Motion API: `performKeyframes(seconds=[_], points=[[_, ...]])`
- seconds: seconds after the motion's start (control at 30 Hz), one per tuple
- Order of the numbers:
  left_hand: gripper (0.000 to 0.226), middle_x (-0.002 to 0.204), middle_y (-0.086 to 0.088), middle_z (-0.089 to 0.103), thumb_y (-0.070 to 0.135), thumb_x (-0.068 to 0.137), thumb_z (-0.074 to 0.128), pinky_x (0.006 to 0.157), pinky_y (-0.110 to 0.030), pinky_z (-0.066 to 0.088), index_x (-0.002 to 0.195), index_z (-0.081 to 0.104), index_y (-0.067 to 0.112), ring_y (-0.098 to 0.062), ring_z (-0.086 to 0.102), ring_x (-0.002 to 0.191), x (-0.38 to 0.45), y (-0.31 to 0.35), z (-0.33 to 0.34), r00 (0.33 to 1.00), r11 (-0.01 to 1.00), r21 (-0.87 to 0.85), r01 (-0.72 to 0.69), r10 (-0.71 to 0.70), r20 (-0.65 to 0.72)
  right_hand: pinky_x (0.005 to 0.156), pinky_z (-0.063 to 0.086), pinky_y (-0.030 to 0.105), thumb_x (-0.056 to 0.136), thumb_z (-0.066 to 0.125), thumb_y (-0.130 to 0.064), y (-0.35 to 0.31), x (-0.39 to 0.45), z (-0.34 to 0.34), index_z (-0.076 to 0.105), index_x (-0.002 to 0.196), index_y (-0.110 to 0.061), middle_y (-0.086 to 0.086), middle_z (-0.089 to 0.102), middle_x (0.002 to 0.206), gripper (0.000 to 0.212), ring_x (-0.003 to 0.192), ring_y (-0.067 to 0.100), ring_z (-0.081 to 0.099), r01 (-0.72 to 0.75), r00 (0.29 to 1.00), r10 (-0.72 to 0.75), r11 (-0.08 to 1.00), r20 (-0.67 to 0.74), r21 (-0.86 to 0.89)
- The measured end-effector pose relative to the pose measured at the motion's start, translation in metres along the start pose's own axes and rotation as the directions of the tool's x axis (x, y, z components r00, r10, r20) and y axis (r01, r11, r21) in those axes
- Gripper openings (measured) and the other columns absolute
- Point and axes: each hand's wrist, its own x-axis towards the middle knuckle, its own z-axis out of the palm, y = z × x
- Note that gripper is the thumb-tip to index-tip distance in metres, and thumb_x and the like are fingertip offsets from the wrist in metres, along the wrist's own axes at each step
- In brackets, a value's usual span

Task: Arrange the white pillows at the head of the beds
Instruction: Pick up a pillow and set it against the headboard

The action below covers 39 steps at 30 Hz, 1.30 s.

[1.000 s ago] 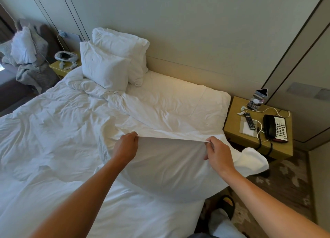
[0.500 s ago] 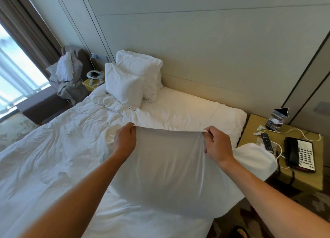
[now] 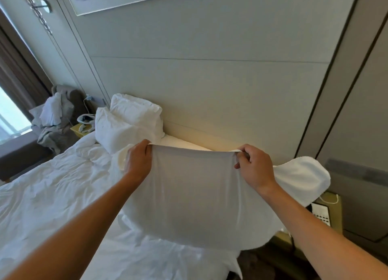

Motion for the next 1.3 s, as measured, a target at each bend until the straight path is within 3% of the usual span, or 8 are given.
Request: performKeyframes(seconds=[0.17,0.4,0.5,0.57,0.8,1.03,1.2,1.3], points=[[0.029,0.075,0.001,0.062,0.019,0.106,0.045,0.068,-0.029,0.041,0.083,0.062,0.019,-0.017,0.058,0.071,0.023,0.042,0.056,0.998,0.998,-0.004,-0.057,0.057,0.012,0.074,0.056,0.033,0.103,0.058,-0.015,0.039,0.03,-0.038,0.069,0.085,-0.017,-0.005,0.073,0.073,0.021,0.067,0.004,0.074,-0.051,0.999,0.051,0.999,-0.012,-0.001],[0.027,0.07,0.01,0.062,0.023,0.104,0.047,0.055,-0.015,0.03,0.082,0.061,0.027,0.0,0.05,0.061,0.064,0.077,0.121,0.992,0.994,0.013,-0.104,0.103,0.071,0.072,0.054,0.034,0.103,0.056,-0.014,0.086,0.074,-0.062,0.064,0.08,-0.016,-0.001,0.072,0.073,0.025,0.069,0.006,0.075,-0.119,0.99,0.118,0.993,-0.082,-0.005],[0.032,0.067,0.005,0.064,0.026,0.104,0.044,0.049,-0.021,0.033,0.073,0.053,0.026,-0.005,0.054,0.06,0.09,0.083,0.152,0.988,0.996,0.016,-0.084,0.082,0.127,0.072,0.055,0.035,0.103,0.056,-0.015,0.101,0.1,-0.062,0.065,0.082,-0.014,-0.002,0.074,0.072,0.023,0.074,0.013,0.074,-0.154,0.984,0.151,0.988,-0.093,-0.028],[0.031,0.067,0.002,0.063,0.026,0.104,0.043,0.048,-0.023,0.036,0.077,0.057,0.023,-0.012,0.057,0.061,0.113,0.085,0.172,0.983,0.997,0.004,-0.082,0.08,0.165,0.071,0.054,0.033,0.103,0.056,-0.015,0.112,0.123,-0.058,0.066,0.083,-0.014,-0.002,0.074,0.072,0.023,0.072,0.008,0.072,-0.175,0.98,0.171,0.984,-0.098,-0.031],[0.031,0.068,-0.005,0.064,0.021,0.105,0.043,0.066,-0.047,0.058,0.081,0.06,0.012,-0.026,0.062,0.065,0.214,0.069,0.229,0.955,0.995,-0.031,-0.092,0.097,0.281,0.061,0.047,0.029,0.103,0.056,-0.02,0.131,0.218,-0.017,0.061,0.074,-0.017,0.002,0.071,0.066,0.029,0.062,-0.004,0.07,-0.254,0.963,0.246,0.965,-0.111,-0.062],[0.029,0.072,0.0,0.065,0.021,0.104,0.042,0.065,-0.041,0.054,0.085,0.063,0.018,-0.024,0.061,0.07,0.308,0.033,0.249,0.958,0.993,-0.01,-0.116,0.114,0.261,0.057,0.039,0.026,0.1,0.056,-0.018,0.119,0.297,0.043,0.061,0.07,-0.018,0.0,0.071,0.06,0.03,0.06,-0.004,0.068,-0.279,0.958,0.272,0.957,-0.087,-0.084],[0.028,0.075,0.009,0.059,0.023,0.103,0.044,0.062,-0.03,0.039,0.084,0.064,0.024,-0.017,0.056,0.071,0.347,-0.009,0.254,0.97,0.989,0.037,-0.143,0.132,0.206,0.055,0.039,0.026,0.102,0.058,-0.02,0.118,0.322,0.093,0.063,0.074,-0.011,0.007,0.072,0.063,0.029,0.056,-0.005,0.068,-0.314,0.949,0.313,0.946,-0.019,-0.083],[0.029,0.08,0.009,0.063,0.027,0.105,0.042,0.065,-0.03,0.041,0.09,0.067,0.028,-0.019,0.062,0.08,0.357,-0.04,0.262,0.955,0.995,0.069,-0.072,0.048,0.293,0.058,0.043,0.027,0.104,0.059,-0.021,0.127,0.324,0.132,0.065,0.074,-0.013,0.005,0.071,0.063,0.031,0.057,-0.003,0.071,-0.359,0.932,0.362,0.931,0.032,-0.07]])
